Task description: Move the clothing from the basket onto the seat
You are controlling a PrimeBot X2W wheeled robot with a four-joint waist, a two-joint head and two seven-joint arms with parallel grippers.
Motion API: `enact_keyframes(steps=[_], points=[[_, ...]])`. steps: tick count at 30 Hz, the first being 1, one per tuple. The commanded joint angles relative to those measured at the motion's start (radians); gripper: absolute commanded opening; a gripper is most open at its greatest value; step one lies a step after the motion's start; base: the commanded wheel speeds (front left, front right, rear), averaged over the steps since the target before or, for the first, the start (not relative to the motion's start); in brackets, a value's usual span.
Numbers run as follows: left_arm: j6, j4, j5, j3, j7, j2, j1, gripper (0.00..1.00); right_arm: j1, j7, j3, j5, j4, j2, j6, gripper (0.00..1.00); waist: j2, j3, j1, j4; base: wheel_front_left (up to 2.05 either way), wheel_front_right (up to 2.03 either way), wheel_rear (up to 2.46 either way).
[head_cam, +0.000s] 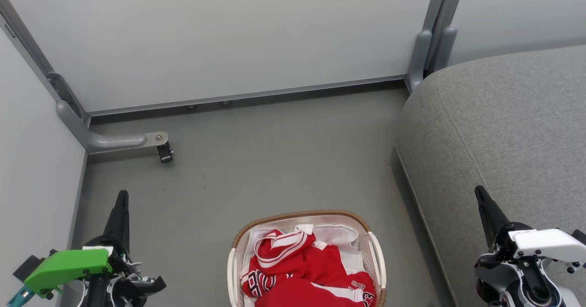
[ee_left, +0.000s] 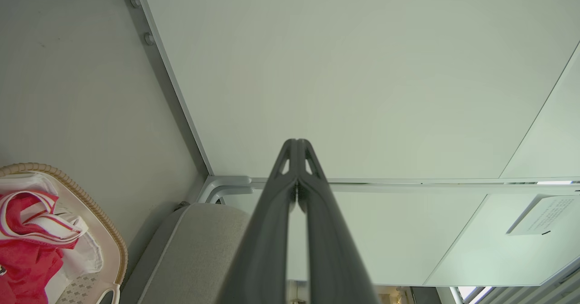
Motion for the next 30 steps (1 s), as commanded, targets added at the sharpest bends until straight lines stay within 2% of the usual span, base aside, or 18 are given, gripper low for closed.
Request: enact_keyframes(steps=[1,2,3,7,19,30], points=[[-0.004,-0.001,0.005,0.001,0.002,0.002,-0.012,0.0,-0.007,0.002,-0.001,0.004,-0.004,-0.006,0.0,0.0,0.0,0.0,0.0,0.0,0.0,0.0,0.0],[-0.004,-0.001,0.005,0.001,0.002,0.002,-0.012,0.0,-0.007,0.002,-0.001,0.004,-0.004,-0.006,0.0,0.0,0.0,0.0,0.0,0.0,0.0,0.0,0.0],[0.0,0.002,0.0,-0.001,-0.001,0.0,0.001,1.0,0.001,-0.001,0.001,-0.001,0.003,0.001,0.0,1.0,0.0,0.0,0.0,0.0,0.0,0.0,0.0],[0.001,0.034,0.002,-0.007,-0.004,-0.007,0.025,1.0,0.024,-0.003,0.005,-0.002,0.034,0.011,0.0,1.0,0.0,0.001,0.0,0.0,0.0,0.0,0.0],[0.0,0.004,0.046,-0.058,-0.064,-0.005,0.048,1.0,0.033,-0.063,0.035,-0.051,0.03,0.009,0.0,1.0,0.0,0.002,0.0,0.001,0.0,0.0,0.0],[0.0,-0.026,0.144,-0.07,-0.111,-0.004,0.06,1.0,0.034,-0.11,0.032,-0.214,0.011,0.006,0.0,1.0,0.0,0.004,0.0,0.002,0.0,0.0,0.0]])
